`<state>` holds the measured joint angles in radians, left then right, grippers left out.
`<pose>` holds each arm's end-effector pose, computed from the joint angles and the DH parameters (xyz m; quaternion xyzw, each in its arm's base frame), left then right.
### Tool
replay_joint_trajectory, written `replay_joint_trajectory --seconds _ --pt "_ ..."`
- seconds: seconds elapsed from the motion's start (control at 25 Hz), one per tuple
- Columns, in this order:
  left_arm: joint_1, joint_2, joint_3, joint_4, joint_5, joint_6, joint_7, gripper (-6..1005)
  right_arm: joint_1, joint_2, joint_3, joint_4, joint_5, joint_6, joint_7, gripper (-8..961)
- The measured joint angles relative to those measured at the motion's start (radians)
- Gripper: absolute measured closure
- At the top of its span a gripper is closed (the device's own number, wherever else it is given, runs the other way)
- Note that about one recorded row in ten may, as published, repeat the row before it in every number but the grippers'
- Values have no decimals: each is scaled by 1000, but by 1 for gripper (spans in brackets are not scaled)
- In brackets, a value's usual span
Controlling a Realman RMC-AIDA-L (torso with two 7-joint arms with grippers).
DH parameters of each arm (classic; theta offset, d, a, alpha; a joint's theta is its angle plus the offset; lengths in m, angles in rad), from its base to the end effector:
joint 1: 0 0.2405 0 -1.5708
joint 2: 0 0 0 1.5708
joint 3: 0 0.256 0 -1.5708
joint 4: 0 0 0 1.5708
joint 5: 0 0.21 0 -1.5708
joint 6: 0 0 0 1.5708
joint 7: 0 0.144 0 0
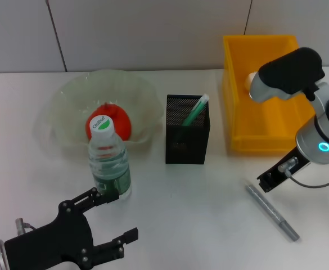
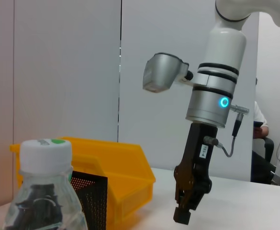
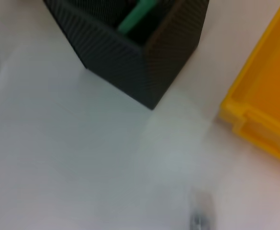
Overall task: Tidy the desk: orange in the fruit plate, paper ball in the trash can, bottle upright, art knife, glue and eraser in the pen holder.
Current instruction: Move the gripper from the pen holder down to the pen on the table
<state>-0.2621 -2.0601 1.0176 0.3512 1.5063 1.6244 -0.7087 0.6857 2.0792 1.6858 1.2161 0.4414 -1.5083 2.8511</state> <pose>-0.3039 0.2286 -0.0391 -0.9146 -0.1043 -0.3399 0.1925 0.1856 0.3666 -0.0177 -0.8552 0.4215 -0.2143 0.2123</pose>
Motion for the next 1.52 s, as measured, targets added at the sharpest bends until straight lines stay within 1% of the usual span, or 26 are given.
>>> replay_joint_trajectory --seconds 0.2,0.4,0.6,0.88,1.16,1.4,1.52 --pt "0 0 -1 0 0 0 0 184 11 0 -9 3 0 -19 -3 954" --pt "-1 0 -1 0 0 -1 0 184 13 1 -36 -8 -9 -10 -4 847" --pt "-3 0 -1 0 0 -1 -1 184 14 1 -37 -28 -8 12 -4 633" --pt "-3 0 -1 0 0 -3 -1 184 26 4 -37 -73 -2 35 -4 398" --pt "-3 0 -1 0 0 -3 -2 184 26 4 -37 -97 -1 52 -4 366" --pt "-3 0 -1 0 0 -3 -2 184 34 5 -37 -107 -1 49 -1 371" --pt "-3 0 -1 0 0 -3 -2 184 39 5 -37 -120 -1 49 -1 504"
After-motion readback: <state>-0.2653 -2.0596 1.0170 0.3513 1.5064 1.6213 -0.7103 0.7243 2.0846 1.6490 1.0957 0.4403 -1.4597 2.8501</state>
